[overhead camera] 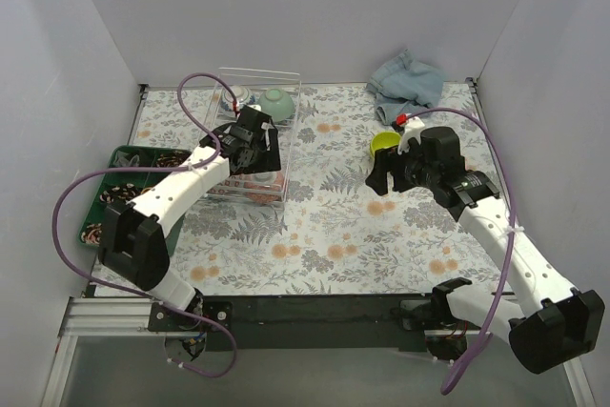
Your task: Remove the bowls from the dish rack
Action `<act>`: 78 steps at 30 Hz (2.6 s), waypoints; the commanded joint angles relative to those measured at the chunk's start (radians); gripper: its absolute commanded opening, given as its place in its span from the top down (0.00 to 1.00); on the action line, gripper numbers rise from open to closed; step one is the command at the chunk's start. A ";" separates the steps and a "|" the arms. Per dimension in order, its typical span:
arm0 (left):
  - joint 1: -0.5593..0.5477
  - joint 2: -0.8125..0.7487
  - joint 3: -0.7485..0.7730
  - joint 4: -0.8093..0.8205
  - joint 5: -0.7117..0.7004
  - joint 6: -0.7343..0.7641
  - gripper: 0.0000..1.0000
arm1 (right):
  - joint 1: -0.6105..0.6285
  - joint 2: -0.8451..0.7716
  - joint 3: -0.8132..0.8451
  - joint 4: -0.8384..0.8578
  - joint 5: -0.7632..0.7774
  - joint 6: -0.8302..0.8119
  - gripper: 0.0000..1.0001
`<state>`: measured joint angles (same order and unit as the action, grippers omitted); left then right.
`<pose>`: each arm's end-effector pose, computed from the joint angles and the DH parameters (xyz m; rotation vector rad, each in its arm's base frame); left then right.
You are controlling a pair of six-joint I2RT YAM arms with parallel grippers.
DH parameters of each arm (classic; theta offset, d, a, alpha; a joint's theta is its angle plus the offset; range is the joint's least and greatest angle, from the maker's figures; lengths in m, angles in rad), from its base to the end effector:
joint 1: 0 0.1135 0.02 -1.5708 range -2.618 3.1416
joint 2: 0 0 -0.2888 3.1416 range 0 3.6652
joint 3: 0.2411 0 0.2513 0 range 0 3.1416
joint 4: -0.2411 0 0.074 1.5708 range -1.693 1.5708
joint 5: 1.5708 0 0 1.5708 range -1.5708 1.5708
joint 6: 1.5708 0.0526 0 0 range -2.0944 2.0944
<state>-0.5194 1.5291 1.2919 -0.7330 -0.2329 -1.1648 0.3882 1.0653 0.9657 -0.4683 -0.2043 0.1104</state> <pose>0.2925 -0.1533 0.2998 -0.8948 2.3853 -0.3899 0.2132 0.0987 0.3341 -0.4203 2.1276 0.5080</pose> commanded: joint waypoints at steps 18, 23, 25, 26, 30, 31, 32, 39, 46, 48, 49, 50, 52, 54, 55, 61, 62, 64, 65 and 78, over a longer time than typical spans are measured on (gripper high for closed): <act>0.041 0.207 0.072 0.076 -0.089 0.020 0.63 | 0.001 -0.071 -0.053 0.037 0.031 -0.040 0.18; 0.041 0.180 0.093 0.124 -0.111 0.042 0.64 | 0.001 -0.082 -0.061 0.031 0.039 -0.044 0.18; 0.042 0.163 0.095 0.145 -0.131 0.066 0.64 | 0.000 -0.084 -0.062 0.031 0.040 -0.044 0.18; 0.042 0.161 0.098 0.150 -0.150 0.077 0.61 | 0.000 -0.085 -0.061 0.030 0.042 -0.044 0.18; 0.044 0.163 0.155 0.116 -0.190 0.108 0.46 | 0.001 -0.082 -0.059 0.028 0.034 -0.048 0.18; 0.044 0.149 0.158 0.112 -0.194 0.114 0.43 | 0.000 -0.084 -0.059 0.030 0.036 -0.048 0.18; 0.044 0.140 0.153 0.115 -0.197 0.116 0.41 | 0.001 -0.084 -0.061 0.030 0.033 -0.046 0.18; 0.050 0.085 0.090 0.166 -0.210 0.148 0.33 | 0.001 -0.091 -0.071 0.025 0.034 -0.049 0.18; 0.068 0.072 0.072 0.075 -0.273 0.145 0.25 | 0.001 -0.100 -0.079 0.023 0.014 -0.046 0.18; 0.079 0.085 0.076 0.063 -0.322 0.181 0.21 | 0.000 -0.102 -0.085 0.022 0.009 -0.048 0.18; 0.082 0.088 0.078 0.060 -0.341 0.194 0.20 | 0.000 -0.102 -0.088 0.020 0.008 -0.046 0.18; 0.085 0.092 0.078 0.058 -0.373 0.206 0.18 | 0.000 -0.103 -0.093 0.020 0.002 -0.048 0.18; 0.093 0.104 0.089 0.049 -0.388 0.226 0.18 | 0.000 -0.103 -0.096 0.022 -0.003 -0.048 0.18; 0.096 0.118 0.104 0.026 -0.388 0.225 0.18 | 0.000 -0.105 -0.102 0.020 -0.003 -0.048 0.18; 0.098 0.130 0.116 0.000 -0.381 0.217 0.18 | 0.001 -0.107 -0.104 0.022 -0.004 -0.048 0.18; 0.096 0.135 0.086 -0.046 -0.352 0.218 0.10 | 0.000 -0.114 -0.114 0.014 -0.006 -0.055 0.19; 0.094 0.137 0.084 -0.051 -0.335 0.221 0.09 | 0.000 -0.114 -0.116 0.013 -0.007 -0.055 0.19; 0.088 0.135 0.084 -0.066 -0.289 0.223 0.04 | 0.001 -0.111 -0.117 0.013 -0.010 -0.058 0.18; 0.082 0.135 0.078 -0.068 -0.278 0.223 0.04 | 0.001 -0.110 -0.117 0.013 -0.012 -0.060 0.18; -0.044 0.077 0.023 -0.126 -0.172 0.171 0.02 | 0.001 -0.070 -0.096 0.014 -0.037 -0.063 0.18</act>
<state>-0.5220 1.6558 1.3449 -0.8116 -0.5121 -0.9592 0.3882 0.9897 0.8532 -0.4713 -0.2169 0.0628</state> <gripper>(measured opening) 0.981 0.817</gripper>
